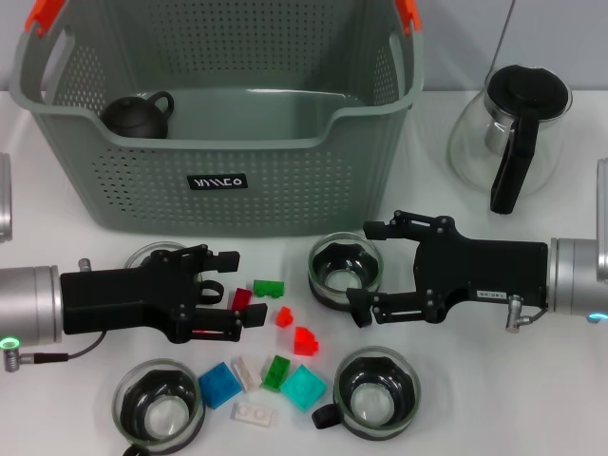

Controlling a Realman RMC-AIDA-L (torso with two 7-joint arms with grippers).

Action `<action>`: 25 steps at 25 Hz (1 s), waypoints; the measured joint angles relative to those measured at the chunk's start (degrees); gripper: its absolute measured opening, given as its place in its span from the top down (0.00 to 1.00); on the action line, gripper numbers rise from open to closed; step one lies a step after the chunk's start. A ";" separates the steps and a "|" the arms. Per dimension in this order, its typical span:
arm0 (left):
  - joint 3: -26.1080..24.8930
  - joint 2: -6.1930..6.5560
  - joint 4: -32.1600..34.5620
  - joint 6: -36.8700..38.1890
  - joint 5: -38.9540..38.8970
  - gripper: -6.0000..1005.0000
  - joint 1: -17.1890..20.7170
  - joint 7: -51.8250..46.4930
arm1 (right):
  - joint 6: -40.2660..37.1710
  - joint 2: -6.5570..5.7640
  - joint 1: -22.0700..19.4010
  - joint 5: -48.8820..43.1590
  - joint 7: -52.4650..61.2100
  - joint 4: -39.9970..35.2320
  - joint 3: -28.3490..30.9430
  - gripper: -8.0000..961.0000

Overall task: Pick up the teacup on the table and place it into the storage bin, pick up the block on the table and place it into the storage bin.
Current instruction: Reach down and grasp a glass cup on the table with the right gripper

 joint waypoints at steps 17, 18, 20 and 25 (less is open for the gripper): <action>-0.01 -0.06 -0.07 1.86 0.02 0.07 -0.01 0.01 | -1.84 -0.04 -0.39 0.08 -3.36 -0.14 0.19 0.05; -0.05 -0.01 0.01 2.43 0.01 0.07 0.00 0.10 | -3.14 -0.10 -0.58 0.07 -3.85 -0.25 0.22 0.05; -0.01 0.08 0.11 4.04 0.02 0.07 0.09 0.66 | -5.61 -0.43 -0.75 -0.09 -3.72 -0.51 0.11 0.05; 0.37 0.16 0.18 5.78 0.55 0.07 0.49 2.27 | -13.14 -1.79 -0.79 -4.90 0.98 -3.27 -0.32 0.05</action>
